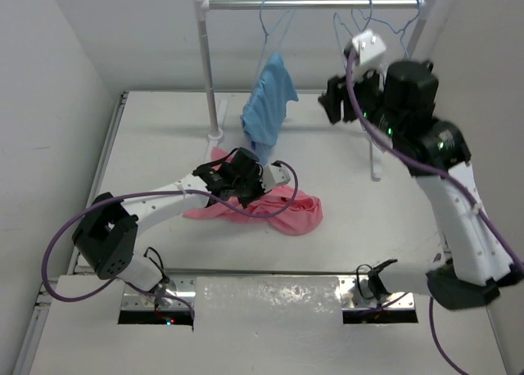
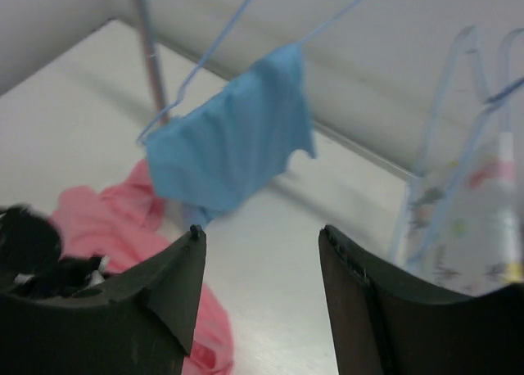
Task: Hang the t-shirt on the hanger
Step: Pick up the hanger from the clothesline.
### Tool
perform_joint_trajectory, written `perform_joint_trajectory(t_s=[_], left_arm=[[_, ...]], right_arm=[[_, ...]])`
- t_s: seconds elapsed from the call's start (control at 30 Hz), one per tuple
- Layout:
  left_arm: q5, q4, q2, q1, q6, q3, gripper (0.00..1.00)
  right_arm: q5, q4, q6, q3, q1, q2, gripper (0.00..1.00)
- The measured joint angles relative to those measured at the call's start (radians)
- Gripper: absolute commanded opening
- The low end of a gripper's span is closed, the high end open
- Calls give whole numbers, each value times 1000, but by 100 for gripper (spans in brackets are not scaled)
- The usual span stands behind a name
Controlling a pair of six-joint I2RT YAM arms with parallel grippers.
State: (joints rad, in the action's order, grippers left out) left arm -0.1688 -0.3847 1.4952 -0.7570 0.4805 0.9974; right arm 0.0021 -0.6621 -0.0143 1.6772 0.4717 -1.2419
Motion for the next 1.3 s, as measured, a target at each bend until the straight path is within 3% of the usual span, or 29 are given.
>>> perform_joint_trajectory(t_s=[0.1, 0.2, 0.37, 0.5, 0.83, 1.3], left_arm=[[0, 10, 0, 2, 0, -5, 0], [-1, 16, -1, 2, 0, -5, 0], [-1, 22, -1, 5, 0, -5, 0], [-1, 22, -1, 6, 0, -5, 0], [-12, 21, -4, 6, 0, -5, 0], [-18, 8, 25, 6, 2, 3, 0]], right_arm=[[40, -58, 12, 329, -93, -188, 60], [69, -55, -2, 428, -206, -289, 63], [91, -50, -20, 352, -259, -347, 66], [50, -28, -24, 300, -261, -384, 60], [-21, 18, -3, 166, -341, -386, 57], [-127, 51, 126, 163, -337, -294, 58]])
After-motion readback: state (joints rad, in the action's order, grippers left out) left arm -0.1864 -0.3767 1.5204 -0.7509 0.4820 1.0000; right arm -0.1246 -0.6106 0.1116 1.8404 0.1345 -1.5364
